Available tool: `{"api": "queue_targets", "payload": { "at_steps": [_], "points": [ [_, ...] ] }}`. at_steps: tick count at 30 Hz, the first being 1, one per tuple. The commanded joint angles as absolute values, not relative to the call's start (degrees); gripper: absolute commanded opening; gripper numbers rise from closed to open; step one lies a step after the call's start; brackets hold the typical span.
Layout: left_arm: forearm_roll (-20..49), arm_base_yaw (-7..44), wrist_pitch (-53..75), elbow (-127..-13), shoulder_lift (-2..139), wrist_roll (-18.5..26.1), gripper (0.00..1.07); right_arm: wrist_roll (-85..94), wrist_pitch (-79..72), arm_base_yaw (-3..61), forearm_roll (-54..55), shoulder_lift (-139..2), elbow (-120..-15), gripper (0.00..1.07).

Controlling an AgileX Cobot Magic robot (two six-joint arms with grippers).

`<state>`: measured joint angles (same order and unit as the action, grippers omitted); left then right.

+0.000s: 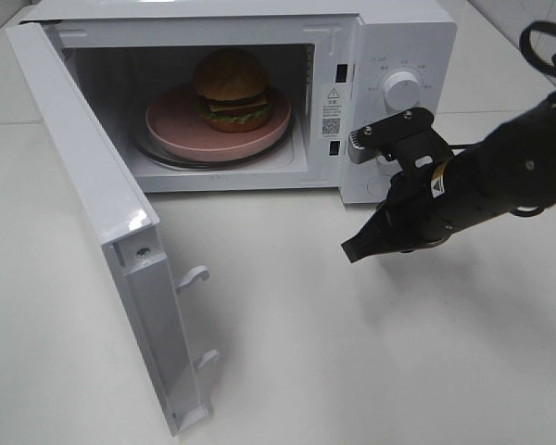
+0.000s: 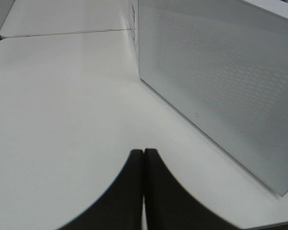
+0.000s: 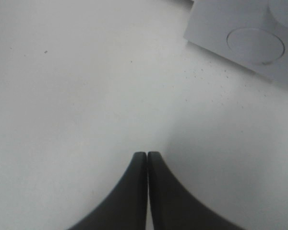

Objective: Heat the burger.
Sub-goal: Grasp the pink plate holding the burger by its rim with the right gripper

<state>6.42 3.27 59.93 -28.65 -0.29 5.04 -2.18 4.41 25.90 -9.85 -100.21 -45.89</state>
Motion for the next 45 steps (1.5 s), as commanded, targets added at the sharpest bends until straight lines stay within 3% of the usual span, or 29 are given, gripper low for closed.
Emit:
{"api": "queue_targets", "payload": {
  "at_steps": [1, 7, 13, 18, 19, 21, 22, 23, 28, 38, 45],
  "points": [
    [6.42, 3.15, 59.42, -28.48, -1.43, 4.64, 0.0, -0.34, 19.42, 26.13, -5.61, -99.41, -51.97, 0.05],
    [6.42, 3.15, 59.42, -28.48, -1.43, 4.64, 0.0, 11.46, 32.89, 26.13, 5.44, -99.41, -58.5, 0.06],
    [6.42, 3.15, 59.42, -28.48, -1.43, 4.64, 0.0, 25.9, 36.5, 26.13, 15.47, -99.41, -61.36, 0.09],
    [6.42, 3.15, 59.42, -28.48, -1.43, 4.64, 0.0, 38.22, 36.61, 26.13, 23.89, -99.41, -61.48, 0.25],
    [6.42, 3.15, 59.42, -28.48, -1.43, 4.64, 0.0, 38.22, 36.61, 26.13, 23.89, -99.41, -61.48, 0.25],
    [6.42, 3.15, 59.42, -28.48, -1.43, 4.64, 0.0, 39.25, 36.04, 26.13, 24.98, -99.41, -61.48, 0.39],
    [6.42, 3.15, 59.42, -28.48, -1.43, 4.64, 0.0, 39.25, 36.04, 26.13, 24.98, -99.41, -61.48, 0.39],
    [6.42, 3.15, 59.42, -28.48, -1.43, 4.64, 0.0, 39.25, 35.7, 26.13, 25.21, -99.41, -61.94, 0.48],
    [6.42, 3.15, 59.42, -28.48, -1.43, 4.64, 0.0, 39.99, 35.75, 26.13, 25.21, -99.41, -64.29, 0.61],
    [6.42, 3.15, 59.42, -28.48, -1.43, 4.64, 0.0, 50.25, 31.28, 31.4, 24.69, -99.41, -67.44, 0.62],
    [6.42, 3.15, 59.42, -28.48, -1.43, 4.64, 0.0, 51.22, 26.24, 37.13, 15.13, -101.59, -71.51, 0.62]
  ]
}}
